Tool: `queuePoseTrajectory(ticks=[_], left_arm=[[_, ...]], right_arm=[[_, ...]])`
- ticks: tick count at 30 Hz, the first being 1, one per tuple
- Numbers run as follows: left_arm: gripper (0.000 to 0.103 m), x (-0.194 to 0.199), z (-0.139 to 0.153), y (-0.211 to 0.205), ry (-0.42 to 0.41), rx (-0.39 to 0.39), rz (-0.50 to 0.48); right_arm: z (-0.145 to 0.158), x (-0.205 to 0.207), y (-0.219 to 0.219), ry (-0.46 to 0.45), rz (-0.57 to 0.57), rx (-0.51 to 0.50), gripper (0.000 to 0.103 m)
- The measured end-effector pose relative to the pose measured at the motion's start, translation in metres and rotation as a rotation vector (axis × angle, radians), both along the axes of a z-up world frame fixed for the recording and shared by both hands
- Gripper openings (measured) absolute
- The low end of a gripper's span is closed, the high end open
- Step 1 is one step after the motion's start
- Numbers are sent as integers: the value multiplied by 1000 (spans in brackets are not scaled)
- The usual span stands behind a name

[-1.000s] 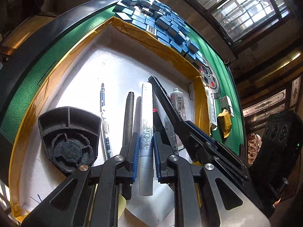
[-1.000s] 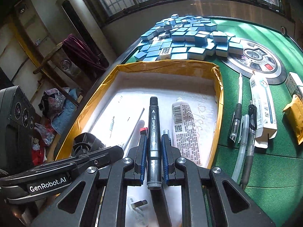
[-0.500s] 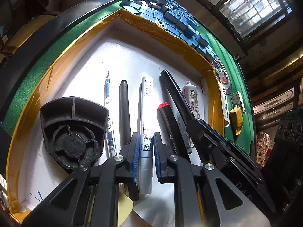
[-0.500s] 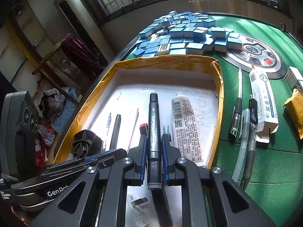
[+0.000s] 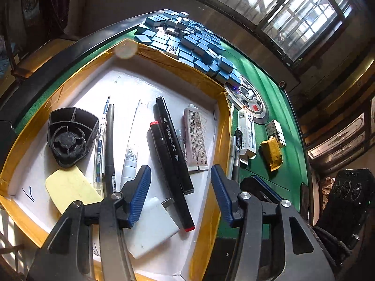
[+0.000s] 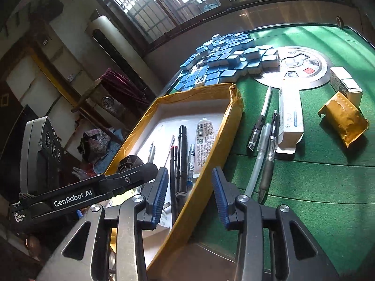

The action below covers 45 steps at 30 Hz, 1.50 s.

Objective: Organize objects
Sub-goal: 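Lower both markers into the tray and open both grippers, then grasp the clear black-grip pen with the left gripper while the right gripper moves to the yellow envelope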

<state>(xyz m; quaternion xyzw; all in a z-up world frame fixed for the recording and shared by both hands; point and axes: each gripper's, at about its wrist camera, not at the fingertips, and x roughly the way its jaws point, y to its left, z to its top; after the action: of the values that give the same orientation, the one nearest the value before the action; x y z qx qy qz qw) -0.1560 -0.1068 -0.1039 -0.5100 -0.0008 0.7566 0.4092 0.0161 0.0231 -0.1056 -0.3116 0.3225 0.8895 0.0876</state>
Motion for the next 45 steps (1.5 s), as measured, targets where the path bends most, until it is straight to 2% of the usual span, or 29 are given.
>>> queuePoseTrajectory(ticks=[6,18,27,32,36,41,42,45], left_arm=[[55,42,9,35,57,3,-56],[55,80,-8,106,72,-115,-113],[55,88,-20,145,86,-204,-140],[55,88,-29,155,126,-262,-120],[54,88,-41,157,96,-279,-127],[51,91,-46,162,149,-278,-151],[47,89,-50,163,143,-284,-156],[25,89,-49,162,181,-287,-166]], right_arm=[[-10,38,29,10,-29,-47,48],[-34,88,90,-12,-99,-110,57],[-39,97,116,-37,-93,-129,57],[-43,96,130,-49,-72,-158,57],[-39,93,138,-50,-70,-157,57],[-36,93,143,-54,-101,-139,57],[-36,93,143,-53,-108,-138,57],[-40,93,144,-63,-141,-135,57]])
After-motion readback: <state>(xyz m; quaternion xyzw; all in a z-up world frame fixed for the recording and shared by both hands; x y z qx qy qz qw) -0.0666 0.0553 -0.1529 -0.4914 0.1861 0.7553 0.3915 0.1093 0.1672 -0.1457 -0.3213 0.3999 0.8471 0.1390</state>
